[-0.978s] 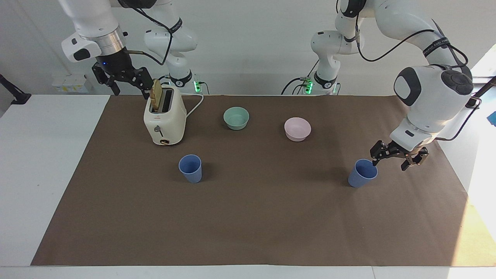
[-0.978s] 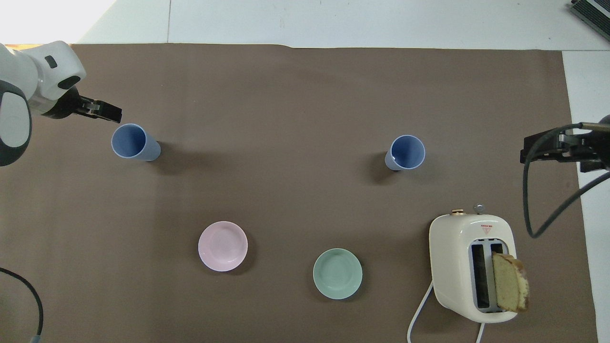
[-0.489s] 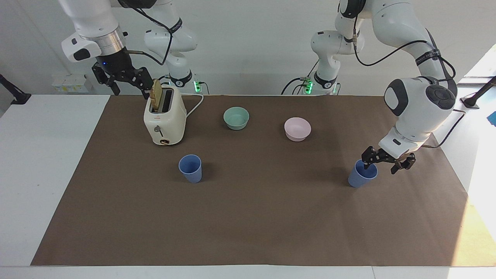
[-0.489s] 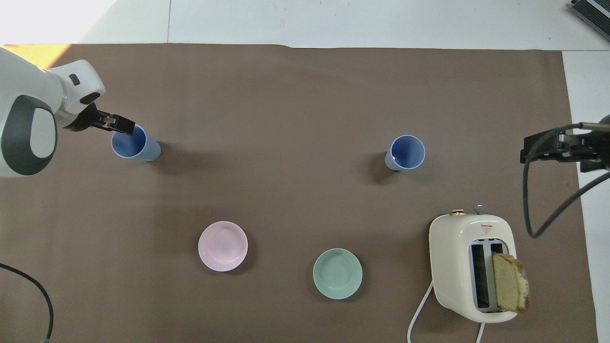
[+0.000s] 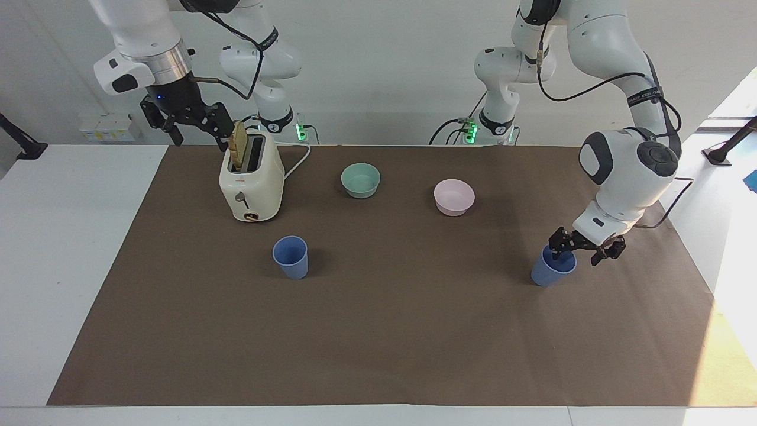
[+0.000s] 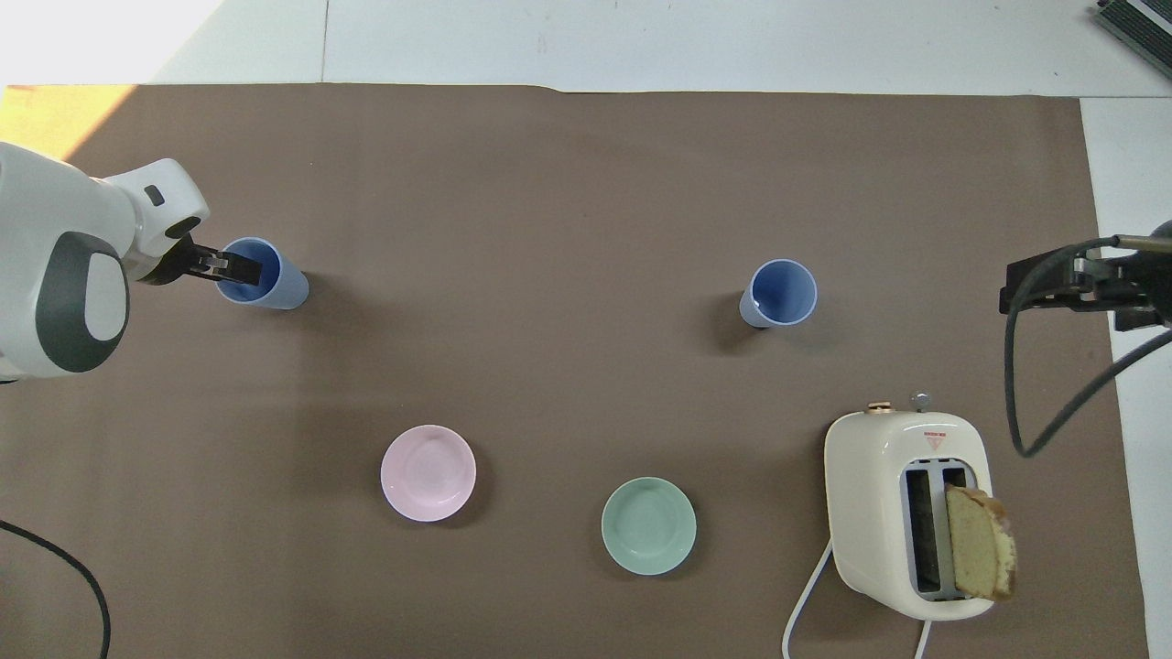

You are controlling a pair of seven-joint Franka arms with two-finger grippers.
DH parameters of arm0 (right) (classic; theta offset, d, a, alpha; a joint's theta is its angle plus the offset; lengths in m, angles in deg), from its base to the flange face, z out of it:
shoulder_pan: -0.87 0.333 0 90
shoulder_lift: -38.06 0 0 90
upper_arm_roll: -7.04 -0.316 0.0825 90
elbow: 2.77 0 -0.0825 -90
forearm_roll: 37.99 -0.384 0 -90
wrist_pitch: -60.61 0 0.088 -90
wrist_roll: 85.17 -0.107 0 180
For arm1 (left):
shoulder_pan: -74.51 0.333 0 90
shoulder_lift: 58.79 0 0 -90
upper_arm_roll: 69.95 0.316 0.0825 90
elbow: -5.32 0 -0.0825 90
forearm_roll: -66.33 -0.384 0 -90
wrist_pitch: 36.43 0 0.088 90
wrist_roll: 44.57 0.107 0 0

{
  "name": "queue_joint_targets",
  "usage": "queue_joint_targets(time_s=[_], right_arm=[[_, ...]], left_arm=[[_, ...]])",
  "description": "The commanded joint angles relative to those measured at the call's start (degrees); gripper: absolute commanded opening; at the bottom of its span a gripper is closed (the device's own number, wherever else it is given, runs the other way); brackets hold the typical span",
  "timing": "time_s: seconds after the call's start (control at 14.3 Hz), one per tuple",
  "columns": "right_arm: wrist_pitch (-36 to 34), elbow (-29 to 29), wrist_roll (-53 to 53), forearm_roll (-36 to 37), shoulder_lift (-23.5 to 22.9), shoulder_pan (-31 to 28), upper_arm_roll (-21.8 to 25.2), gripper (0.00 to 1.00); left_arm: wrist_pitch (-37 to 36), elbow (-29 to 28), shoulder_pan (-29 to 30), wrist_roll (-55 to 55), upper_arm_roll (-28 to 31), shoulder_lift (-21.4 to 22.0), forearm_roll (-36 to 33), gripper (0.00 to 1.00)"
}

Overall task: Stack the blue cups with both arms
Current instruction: 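Close the left gripper on the rim of the blue cup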

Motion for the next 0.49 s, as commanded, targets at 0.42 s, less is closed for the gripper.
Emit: queue_joint_targets(time_s=[0.42], right_arm=[[0.27, 0.85, -0.53, -1.09, 0.76, -0.37, -0.15, 1.0]], left_arm=[[4.98, -5.81, -0.28, -0.27, -0.04, 2.46, 0.83, 0.65]])
